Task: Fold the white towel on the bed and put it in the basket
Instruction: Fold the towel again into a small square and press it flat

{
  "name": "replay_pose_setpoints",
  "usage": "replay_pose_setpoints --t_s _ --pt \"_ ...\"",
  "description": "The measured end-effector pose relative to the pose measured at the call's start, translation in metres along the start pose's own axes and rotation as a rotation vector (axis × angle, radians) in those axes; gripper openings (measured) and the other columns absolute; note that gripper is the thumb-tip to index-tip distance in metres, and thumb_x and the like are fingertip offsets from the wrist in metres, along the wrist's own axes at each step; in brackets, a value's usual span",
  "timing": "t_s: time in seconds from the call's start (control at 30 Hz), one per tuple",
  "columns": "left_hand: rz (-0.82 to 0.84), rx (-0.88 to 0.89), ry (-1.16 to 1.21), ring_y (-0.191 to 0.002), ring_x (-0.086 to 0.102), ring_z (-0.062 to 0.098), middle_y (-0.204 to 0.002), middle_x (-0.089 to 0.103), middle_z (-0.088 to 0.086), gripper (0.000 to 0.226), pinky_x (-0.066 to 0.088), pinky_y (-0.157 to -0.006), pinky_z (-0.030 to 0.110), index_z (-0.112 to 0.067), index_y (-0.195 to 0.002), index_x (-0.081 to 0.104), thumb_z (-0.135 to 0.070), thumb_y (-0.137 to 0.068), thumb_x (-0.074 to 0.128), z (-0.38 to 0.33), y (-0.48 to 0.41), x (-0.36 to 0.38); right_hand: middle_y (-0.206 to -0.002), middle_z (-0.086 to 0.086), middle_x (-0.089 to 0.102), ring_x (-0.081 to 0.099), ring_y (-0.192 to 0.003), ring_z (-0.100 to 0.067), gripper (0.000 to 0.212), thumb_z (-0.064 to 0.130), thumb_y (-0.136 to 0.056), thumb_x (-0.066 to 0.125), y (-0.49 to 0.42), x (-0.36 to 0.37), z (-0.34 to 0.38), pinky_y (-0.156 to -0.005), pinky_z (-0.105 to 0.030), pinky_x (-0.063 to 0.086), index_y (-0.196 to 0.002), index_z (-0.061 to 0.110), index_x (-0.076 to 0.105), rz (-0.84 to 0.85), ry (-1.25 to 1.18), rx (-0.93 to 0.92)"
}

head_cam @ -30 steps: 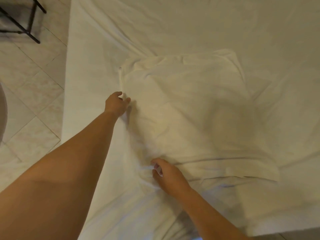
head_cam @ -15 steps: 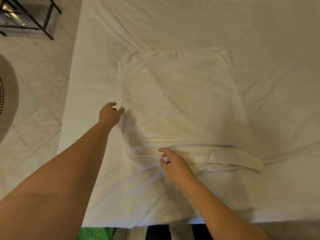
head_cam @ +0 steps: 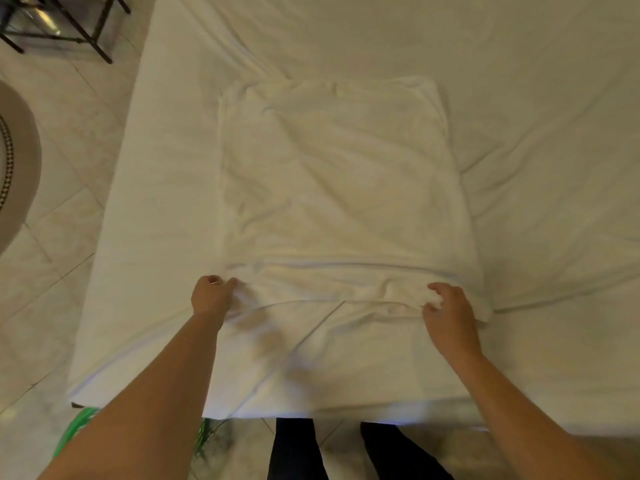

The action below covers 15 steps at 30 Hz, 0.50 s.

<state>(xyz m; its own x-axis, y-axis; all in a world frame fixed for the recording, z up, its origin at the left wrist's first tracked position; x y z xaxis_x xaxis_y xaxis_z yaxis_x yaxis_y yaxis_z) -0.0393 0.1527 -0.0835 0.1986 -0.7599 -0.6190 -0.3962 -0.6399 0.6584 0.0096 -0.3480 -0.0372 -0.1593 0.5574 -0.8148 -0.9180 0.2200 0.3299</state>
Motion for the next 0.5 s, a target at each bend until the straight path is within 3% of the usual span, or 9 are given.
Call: replay_pose_setpoints --t_s 0.1,0.2,0.23,0.3,0.4,0.5 --pt "-0.044 -0.045 0.080 -0.088 0.064 0.031 -0.092 0.064 0.012 0.033 0.055 -0.086 0.039 -0.013 -0.090 0.069 -0.037 -0.070 0.078 0.017 0.010 0.002 -0.124 -0.017 0.056 0.056 -0.109 -0.042 0.044 0.002 -0.081 0.067 -0.012 -0.020 -0.034 -0.089 -0.049 0.052 -0.122 0.016 0.061 -0.008 0.132 0.054" --pt "-0.056 -0.079 0.156 -0.094 0.072 0.036 -0.101 0.075 0.017 0.047 0.060 -0.091 0.051 -0.014 -0.102 0.071 -0.042 -0.066 0.080 0.040 0.001 0.007 -0.128 -0.017 0.052 0.053 -0.112 -0.043 0.047 0.005 -0.081 0.067 -0.021 -0.025 -0.060 -0.090 -0.050 0.052 -0.125 0.018 0.057 0.044 0.193 0.066" --pt "-0.070 -0.084 0.183 -0.095 0.073 0.037 -0.100 0.075 0.017 0.046 0.060 -0.090 0.053 -0.017 -0.098 0.069 -0.046 -0.063 0.078 0.047 -0.002 0.008 -0.128 -0.016 0.051 0.053 -0.111 -0.043 0.047 0.006 -0.081 0.067 -0.024 -0.025 -0.067 -0.089 -0.049 0.052 -0.125 0.019 0.057 0.064 0.209 0.063" --pt "-0.124 -0.078 0.232 -0.091 0.073 0.037 -0.094 0.074 0.011 0.042 0.062 -0.086 0.055 -0.022 -0.090 0.065 -0.050 -0.059 0.075 0.055 -0.005 0.006 -0.123 -0.015 0.053 0.057 -0.106 -0.042 0.045 0.005 -0.081 0.067 -0.029 -0.024 -0.076 -0.085 -0.047 0.053 -0.122 0.021 0.058 0.090 0.223 0.036" --pt "-0.214 -0.011 0.294 -0.091 0.073 0.029 -0.091 0.073 -0.003 0.047 0.063 -0.080 0.054 -0.032 -0.099 0.064 -0.054 -0.059 0.076 0.055 -0.010 0.002 -0.108 -0.017 0.056 0.061 -0.092 -0.043 0.042 0.001 -0.076 0.070 -0.035 -0.021 -0.082 -0.079 -0.047 0.055 -0.114 0.019 0.063 0.073 0.237 -0.037" --pt "-0.185 -0.018 0.303 -0.093 0.073 0.029 -0.097 0.072 0.001 0.050 0.063 -0.082 0.051 -0.029 -0.104 0.065 -0.050 -0.061 0.080 0.052 -0.008 0.012 -0.102 -0.018 0.058 0.060 -0.086 -0.044 0.040 -0.002 -0.075 0.070 -0.040 -0.019 -0.087 -0.075 -0.046 0.054 -0.109 0.017 0.064 0.064 0.282 -0.060"
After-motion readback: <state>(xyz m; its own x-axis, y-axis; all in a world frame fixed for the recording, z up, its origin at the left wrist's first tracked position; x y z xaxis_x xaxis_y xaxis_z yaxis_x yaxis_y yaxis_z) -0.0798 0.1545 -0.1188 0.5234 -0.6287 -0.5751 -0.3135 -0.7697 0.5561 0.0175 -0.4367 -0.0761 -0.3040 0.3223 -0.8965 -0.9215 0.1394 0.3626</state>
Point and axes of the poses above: each hand's wrist, its own y-axis away from the middle knuckle, its own x-axis out of the palm, z = x × y, the point moved 8 cm from there along -y, towards the middle knuckle
